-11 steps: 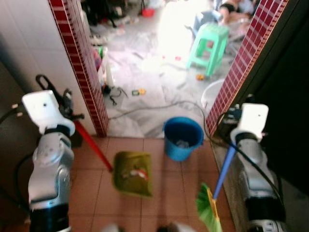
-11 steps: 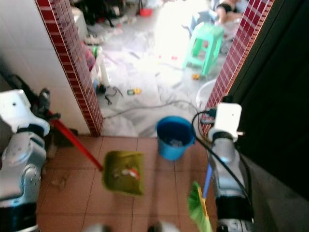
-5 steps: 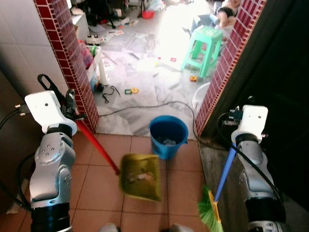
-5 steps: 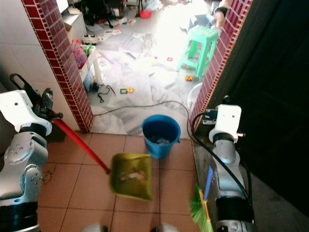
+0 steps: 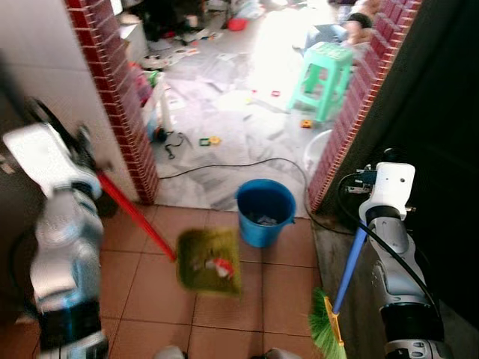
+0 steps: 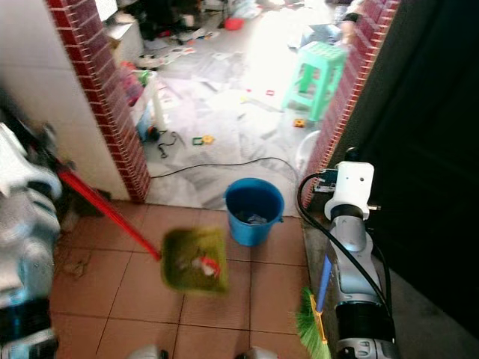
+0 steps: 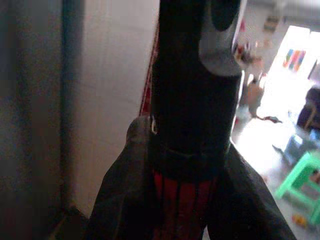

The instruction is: Sweep floor

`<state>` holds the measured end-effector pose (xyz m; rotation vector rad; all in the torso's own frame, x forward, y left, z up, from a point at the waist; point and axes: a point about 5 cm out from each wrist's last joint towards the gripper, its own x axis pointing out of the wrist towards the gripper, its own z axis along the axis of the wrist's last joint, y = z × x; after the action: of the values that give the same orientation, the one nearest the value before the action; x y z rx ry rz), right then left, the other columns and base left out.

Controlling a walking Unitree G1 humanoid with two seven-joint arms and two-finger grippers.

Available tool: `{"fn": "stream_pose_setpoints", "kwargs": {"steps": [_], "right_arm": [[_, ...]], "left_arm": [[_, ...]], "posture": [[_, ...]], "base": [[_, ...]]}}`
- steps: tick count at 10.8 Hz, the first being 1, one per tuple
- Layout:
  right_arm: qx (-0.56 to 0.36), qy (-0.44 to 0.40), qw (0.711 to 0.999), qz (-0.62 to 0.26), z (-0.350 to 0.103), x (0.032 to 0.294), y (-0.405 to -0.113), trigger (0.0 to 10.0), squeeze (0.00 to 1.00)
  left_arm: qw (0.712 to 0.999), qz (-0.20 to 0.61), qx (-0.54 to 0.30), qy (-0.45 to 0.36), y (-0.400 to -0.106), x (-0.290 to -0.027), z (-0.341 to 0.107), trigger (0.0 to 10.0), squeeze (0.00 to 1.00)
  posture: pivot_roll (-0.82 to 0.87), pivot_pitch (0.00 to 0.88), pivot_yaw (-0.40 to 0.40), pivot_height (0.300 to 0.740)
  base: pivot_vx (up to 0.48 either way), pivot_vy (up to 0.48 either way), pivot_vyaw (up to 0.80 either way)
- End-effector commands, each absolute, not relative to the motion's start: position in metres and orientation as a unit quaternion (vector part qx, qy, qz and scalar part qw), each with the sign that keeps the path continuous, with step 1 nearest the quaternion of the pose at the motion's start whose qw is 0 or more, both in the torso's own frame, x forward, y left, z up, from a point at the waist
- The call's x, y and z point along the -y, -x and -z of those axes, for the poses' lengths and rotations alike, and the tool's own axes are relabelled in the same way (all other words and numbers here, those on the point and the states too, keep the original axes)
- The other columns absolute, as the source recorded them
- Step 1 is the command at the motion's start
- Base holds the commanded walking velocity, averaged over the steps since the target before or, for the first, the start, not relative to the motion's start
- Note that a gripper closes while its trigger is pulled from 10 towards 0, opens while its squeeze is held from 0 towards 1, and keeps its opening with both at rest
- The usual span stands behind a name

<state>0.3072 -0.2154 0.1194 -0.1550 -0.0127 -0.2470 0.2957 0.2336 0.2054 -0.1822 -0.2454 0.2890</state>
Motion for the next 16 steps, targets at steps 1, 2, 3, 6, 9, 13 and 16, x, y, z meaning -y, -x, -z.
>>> {"fn": "stream_pose_setpoints", "kwargs": {"steps": [1,2,3,6,9,13,16], "right_arm": [[0.026,0.084,0.989,0.118,-0.128,0.216,-0.311,10.0,0.00],[0.026,0.085,0.989,0.117,-0.127,0.216,-0.312,10.0,0.00],[0.027,0.086,0.989,0.115,-0.128,0.215,-0.314,10.0,0.00],[0.029,0.089,0.989,0.112,-0.127,0.215,-0.314,10.0,0.00],[0.032,0.092,0.989,0.107,-0.127,0.212,-0.315,10.0,0.00],[0.030,0.094,0.990,0.104,-0.124,0.211,-0.313,10.0,0.00],[0.030,0.094,0.990,0.104,-0.124,0.210,-0.313,10.0,0.00]], "left_arm": [[0.966,-0.130,0.195,0.106,-0.294,-0.231,-0.242,10.0,0.00],[0.963,-0.126,0.213,0.107,-0.297,-0.232,-0.254,10.0,0.00],[0.962,-0.124,0.218,0.104,-0.299,-0.234,-0.256,10.0,0.00],[0.961,-0.118,0.222,0.114,-0.306,-0.232,-0.255,10.0,0.00],[0.960,-0.108,0.228,0.123,-0.312,-0.226,-0.259,10.0,0.00],[0.958,-0.095,0.236,0.130,-0.317,-0.219,-0.264,10.0,0.00],[0.958,-0.092,0.237,0.132,-0.318,-0.217,-0.265,10.0,0.00]], "posture": [[-0.08,0.000,-0.025,0.740],[-0.08,0.000,-0.026,0.740],[-0.08,0.000,-0.026,0.740],[-0.09,0.000,-0.028,0.740],[-0.09,0.000,-0.025,0.740],[-0.09,0.000,-0.021,0.740],[-0.09,0.000,-0.020,0.740]], "base": [[0.000,0.000,0.00],[0.000,0.000,0.00],[0.000,0.000,0.00],[0.261,0.000,0.00],[0.279,0.000,0.00],[0.279,0.000,0.00],[0.343,0.000,0.00]]}}
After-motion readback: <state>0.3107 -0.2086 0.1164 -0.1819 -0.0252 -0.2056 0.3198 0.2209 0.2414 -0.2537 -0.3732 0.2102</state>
